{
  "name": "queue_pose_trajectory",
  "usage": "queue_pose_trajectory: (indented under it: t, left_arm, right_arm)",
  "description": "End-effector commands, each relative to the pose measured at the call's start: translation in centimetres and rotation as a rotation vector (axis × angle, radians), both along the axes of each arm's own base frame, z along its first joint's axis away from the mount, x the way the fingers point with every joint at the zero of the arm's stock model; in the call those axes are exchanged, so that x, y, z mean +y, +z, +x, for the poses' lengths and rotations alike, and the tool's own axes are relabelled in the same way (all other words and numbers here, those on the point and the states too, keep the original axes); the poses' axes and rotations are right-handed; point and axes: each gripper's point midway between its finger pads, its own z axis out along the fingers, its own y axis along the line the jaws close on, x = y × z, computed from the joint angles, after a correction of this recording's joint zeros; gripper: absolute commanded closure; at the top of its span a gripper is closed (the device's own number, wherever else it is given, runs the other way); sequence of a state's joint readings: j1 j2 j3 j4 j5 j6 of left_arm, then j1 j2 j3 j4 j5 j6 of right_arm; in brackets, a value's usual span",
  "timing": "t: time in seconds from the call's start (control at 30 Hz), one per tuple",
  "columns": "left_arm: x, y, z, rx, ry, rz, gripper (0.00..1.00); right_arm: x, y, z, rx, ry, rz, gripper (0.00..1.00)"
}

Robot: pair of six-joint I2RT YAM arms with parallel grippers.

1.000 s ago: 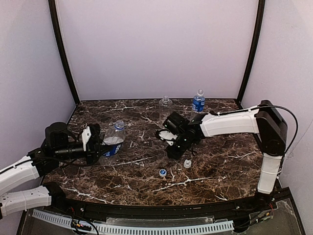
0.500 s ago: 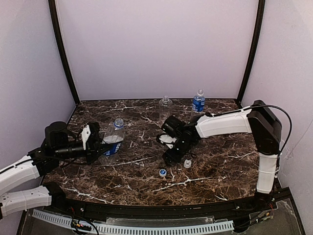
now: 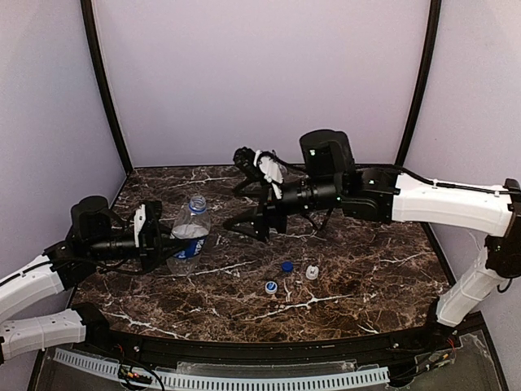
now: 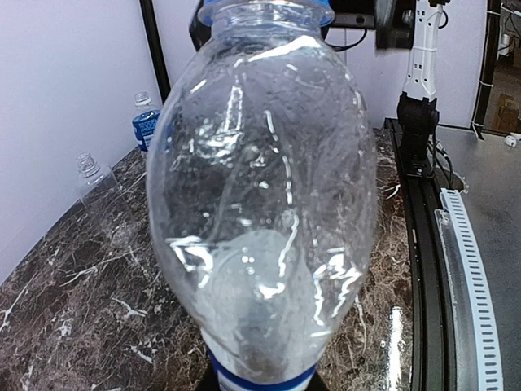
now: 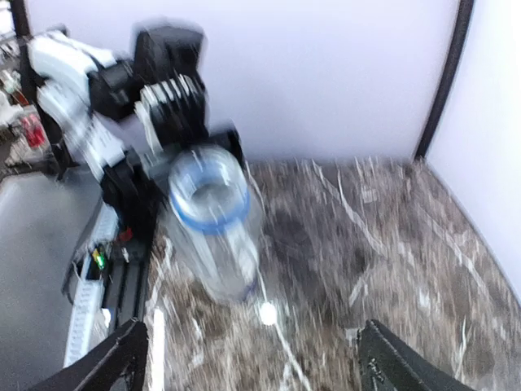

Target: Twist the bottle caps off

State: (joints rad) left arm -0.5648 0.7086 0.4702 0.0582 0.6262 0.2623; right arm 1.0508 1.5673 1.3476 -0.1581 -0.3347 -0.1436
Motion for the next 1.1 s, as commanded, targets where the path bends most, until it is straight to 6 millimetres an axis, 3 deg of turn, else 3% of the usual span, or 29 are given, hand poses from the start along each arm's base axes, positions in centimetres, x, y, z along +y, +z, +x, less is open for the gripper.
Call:
queue_pose_trajectory:
  t: [0.0, 0.1, 0.2, 0.4, 0.7, 0.8, 0.9, 0.93, 1.0, 1.03, 1.07]
  left_arm:
    - [-0.4, 1.4, -0.7, -0.024, -0.063, -0.025, 0.84]
    - [-0.5, 1.5, -0.8, -0.023, -0.067, -0.027, 0.84]
    - [-0.5, 1.6, -0.8, -0.024, -0.067, -0.027, 0.84]
    - [-0.5, 1.6, -0.9, -0.024, -0.071, -0.030, 0.84]
    - [-0.5, 1.9, -0.9, -0.028, -0.073, -0.039, 0.84]
    - [-0.5, 1.9, -0.9, -0.028, -0.075, -0.039, 0.84]
    - [-0.5, 1.8, -0.9, -0.026, -0.075, -0.037, 0.84]
    - [-0.5, 1.8, -1.0, -0.028, -0.075, -0.038, 0.84]
    - [-0.5, 1.8, -1.0, -0.029, -0.072, -0.038, 0.77]
    - [-0.4, 1.6, -0.8, -0.026, -0.061, -0.035, 0.59]
    - [-0.3, 1.6, -0.7, -0.027, -0.054, -0.033, 0.49]
  right_arm:
    - [2.6, 8.0, -3.4, -0.061, 0.224, 0.415, 0.15]
    - [4.4, 8.9, -4.7, -0.069, 0.289, 0.447, 0.19]
    - [5.7, 8.5, -4.8, -0.056, 0.300, 0.426, 0.22]
    - [6.7, 7.6, -4.6, -0.021, 0.302, 0.408, 0.36]
    - [7.5, 3.9, -3.5, 0.023, 0.251, 0.316, 0.51]
    - [7.5, 3.8, -3.7, 0.034, 0.262, 0.309, 0.68]
    - [7.2, 4.4, -4.0, 0.029, 0.272, 0.328, 0.95]
    - [7.1, 4.5, -4.1, 0.026, 0.272, 0.331, 1.00]
    - [6.9, 4.7, -4.1, 0.023, 0.267, 0.324, 1.00]
    - [6.8, 4.8, -4.0, 0.019, 0.262, 0.319, 1.00]
    - [6.7, 4.8, -4.0, 0.019, 0.258, 0.308, 1.00]
